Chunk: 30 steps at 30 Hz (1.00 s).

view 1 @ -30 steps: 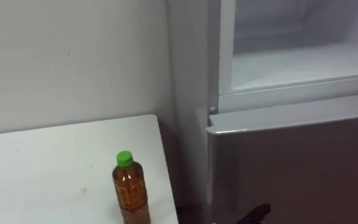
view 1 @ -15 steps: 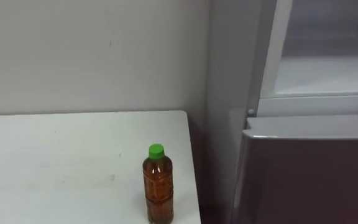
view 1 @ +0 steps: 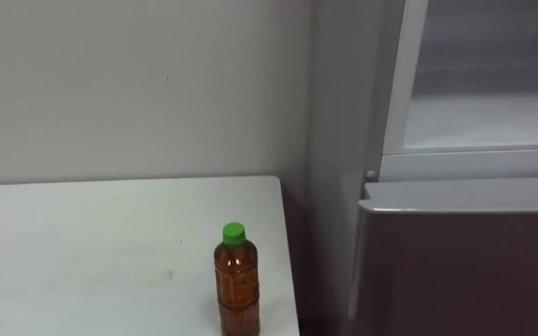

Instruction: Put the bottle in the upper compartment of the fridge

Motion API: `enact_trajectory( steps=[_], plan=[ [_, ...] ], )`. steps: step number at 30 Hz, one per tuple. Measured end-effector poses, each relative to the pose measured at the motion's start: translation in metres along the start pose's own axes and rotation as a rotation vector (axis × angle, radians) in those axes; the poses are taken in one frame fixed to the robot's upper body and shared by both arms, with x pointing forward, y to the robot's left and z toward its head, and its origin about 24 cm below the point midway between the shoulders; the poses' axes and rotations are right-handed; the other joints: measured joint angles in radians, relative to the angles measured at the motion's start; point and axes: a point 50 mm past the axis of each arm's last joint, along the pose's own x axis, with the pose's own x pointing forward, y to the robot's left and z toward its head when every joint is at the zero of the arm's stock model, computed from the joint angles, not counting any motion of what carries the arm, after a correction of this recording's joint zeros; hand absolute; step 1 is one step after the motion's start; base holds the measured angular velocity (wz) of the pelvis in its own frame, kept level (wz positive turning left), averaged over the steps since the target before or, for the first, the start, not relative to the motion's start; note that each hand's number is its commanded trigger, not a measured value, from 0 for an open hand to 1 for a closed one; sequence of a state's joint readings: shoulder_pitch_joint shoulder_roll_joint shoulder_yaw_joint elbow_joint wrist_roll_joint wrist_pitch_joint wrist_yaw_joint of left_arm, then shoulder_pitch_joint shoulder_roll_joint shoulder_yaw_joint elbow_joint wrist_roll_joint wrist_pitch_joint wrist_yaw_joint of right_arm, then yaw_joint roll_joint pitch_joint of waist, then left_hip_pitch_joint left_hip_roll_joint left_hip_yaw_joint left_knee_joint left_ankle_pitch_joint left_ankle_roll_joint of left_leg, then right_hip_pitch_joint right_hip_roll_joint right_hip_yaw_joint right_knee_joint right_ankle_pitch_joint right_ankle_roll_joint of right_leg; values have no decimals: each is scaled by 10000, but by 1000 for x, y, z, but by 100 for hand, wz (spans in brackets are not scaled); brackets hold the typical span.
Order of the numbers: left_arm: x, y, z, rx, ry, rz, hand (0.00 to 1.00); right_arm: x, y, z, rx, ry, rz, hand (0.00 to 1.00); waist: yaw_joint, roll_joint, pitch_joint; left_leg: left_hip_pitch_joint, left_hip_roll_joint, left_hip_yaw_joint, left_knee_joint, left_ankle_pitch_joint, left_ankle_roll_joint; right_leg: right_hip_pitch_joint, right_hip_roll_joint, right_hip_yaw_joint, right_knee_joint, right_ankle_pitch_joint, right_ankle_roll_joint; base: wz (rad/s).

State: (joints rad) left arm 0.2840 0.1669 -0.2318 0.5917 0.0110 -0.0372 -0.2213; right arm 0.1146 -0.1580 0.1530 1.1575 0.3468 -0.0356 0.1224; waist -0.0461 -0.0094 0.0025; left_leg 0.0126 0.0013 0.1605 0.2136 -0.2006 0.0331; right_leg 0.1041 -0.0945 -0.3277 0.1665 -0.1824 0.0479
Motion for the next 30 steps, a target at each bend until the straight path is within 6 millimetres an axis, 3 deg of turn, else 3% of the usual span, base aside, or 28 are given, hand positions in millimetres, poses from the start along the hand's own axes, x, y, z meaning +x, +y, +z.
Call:
enact_trajectory(
  steps=[5, 11, 20, 24, 30],
  plan=[
    [-6, 10, -28, -873, 909, 784, 0, -2, -1, -7, 429, 44, -4, 0, 27, -101, -28, 32, -58, -14, 27, 42, -10, -61, -1, 49, 26, -78, -14, 0],
    [-20, 21, -64, -2531, 1887, 2468, 0, -5, -8, -15, 961, 95, -333, 0, 66, -51, -5, 314, -92, -55, -112, 45, -21, 182, -8, 25, -3, -87, 2, 0],
    [-42, 35, -100, -3852, 3356, 4903, 0, -10, -18, -28, 1601, 304, -848, 0, 240, -134, -76, 715, -147, 12, -387, 16, -48, 448, -44, 108, 0, -209, 64, -3],
    [-52, 32, -116, -2712, 4823, 5242, 0, -10, -19, -29, 1619, 404, -1049, 0, 247, -122, -70, 775, -145, 39, -401, 1, -57, 436, -40, 156, -1, -224, 59, -2],
    [-47, 25, -114, -1065, 5299, 5014, 0, -10, -20, -27, 1380, 363, -1381, 0, 251, -104, -66, 622, -140, 6, -256, -38, -38, 412, -51, 138, -14, -238, 59, 2]
  ],
)
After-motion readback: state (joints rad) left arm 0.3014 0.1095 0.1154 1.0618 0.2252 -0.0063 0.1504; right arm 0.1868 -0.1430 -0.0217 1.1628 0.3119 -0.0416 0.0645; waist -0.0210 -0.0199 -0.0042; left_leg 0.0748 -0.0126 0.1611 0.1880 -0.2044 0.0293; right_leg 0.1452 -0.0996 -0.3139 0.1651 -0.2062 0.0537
